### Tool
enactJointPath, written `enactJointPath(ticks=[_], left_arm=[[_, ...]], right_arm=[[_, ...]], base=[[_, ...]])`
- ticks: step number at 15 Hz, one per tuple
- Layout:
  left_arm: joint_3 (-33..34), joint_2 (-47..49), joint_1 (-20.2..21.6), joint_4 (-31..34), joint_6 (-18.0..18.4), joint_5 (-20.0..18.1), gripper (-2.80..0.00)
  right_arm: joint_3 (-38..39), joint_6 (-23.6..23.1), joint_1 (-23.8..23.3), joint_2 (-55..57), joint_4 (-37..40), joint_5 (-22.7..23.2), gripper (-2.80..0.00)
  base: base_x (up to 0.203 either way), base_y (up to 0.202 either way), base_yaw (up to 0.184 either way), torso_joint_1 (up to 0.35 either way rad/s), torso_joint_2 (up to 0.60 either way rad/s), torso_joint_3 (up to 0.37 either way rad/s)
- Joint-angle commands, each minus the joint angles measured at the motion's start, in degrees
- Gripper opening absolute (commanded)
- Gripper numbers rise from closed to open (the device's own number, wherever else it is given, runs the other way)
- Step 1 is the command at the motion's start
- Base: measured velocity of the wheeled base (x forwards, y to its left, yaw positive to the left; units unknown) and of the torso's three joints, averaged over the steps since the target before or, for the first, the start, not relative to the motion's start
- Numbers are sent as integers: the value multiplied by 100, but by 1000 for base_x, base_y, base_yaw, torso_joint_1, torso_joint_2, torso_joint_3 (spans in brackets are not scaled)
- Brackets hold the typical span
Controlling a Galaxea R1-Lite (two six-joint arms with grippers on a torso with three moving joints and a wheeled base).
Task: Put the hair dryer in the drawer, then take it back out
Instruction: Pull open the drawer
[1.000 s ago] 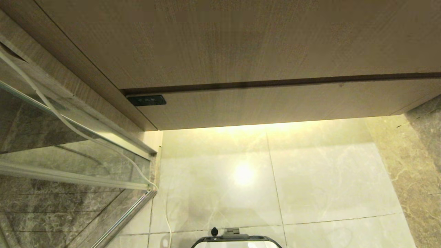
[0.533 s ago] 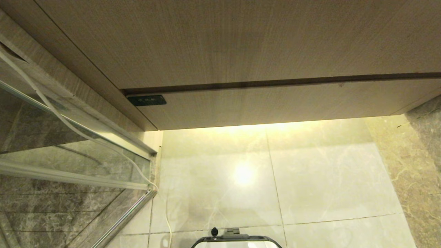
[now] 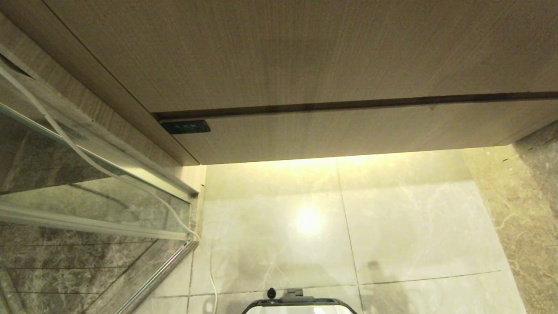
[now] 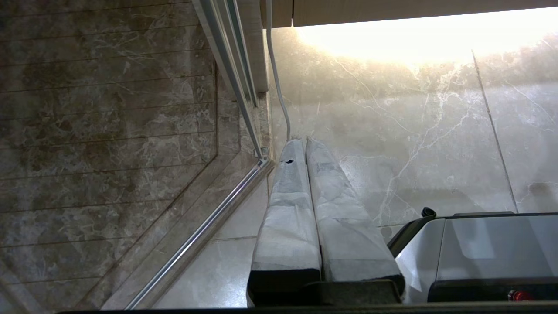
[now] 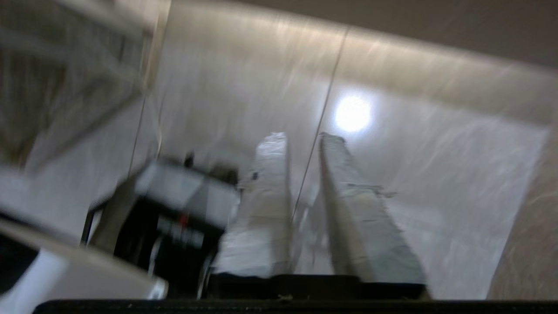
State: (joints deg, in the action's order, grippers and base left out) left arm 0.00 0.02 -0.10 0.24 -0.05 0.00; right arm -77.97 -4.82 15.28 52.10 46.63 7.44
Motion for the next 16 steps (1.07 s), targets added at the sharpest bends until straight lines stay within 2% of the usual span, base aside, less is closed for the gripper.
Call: enactJointPath(ticks=[1,4,7,8,9,12,13,14,16], left_arm=[[9,-2,1,2,-4,0,-280],[9,-2,1,2,-4,0,-280],[9,-2,1,2,-4,0,-280],[9,-2,1,2,-4,0,-280],[1,-2,1,2,-4,0,-280],[9,-2,1,2,-4,0,-280],[9,-2,1,2,-4,0,-280],[9,-2,1,2,-4,0,-280],[9,-2,1,2,-4,0,-280]], right_arm=[[97,-885,121,1185,470,189,0],[569,-2955,-105,1524,586,-271,0],[1151,-5149,-832,1872,-931,-397,0],[1371,-5602,-1016,2034,-1687,-392,0],[1554,-5800,-1087,2171,-2459,-387,0],[2001,-6023,-1143,2664,-5152,-415,0],[2116,-6125,-1153,2874,-5843,-401,0],[2184,-6185,-1182,3094,-6385,-391,0],[2236,-6191,-1268,3352,-6767,-212,0]], base=[[0,0,0,0,0,0],[0,0,0,0,0,0],[0,0,0,0,0,0],[0,0,0,0,0,0],[0,0,0,0,0,0],[0,0,0,0,0,0],[0,0,0,0,0,0],[0,0,0,0,0,0],[0,0,0,0,0,0]])
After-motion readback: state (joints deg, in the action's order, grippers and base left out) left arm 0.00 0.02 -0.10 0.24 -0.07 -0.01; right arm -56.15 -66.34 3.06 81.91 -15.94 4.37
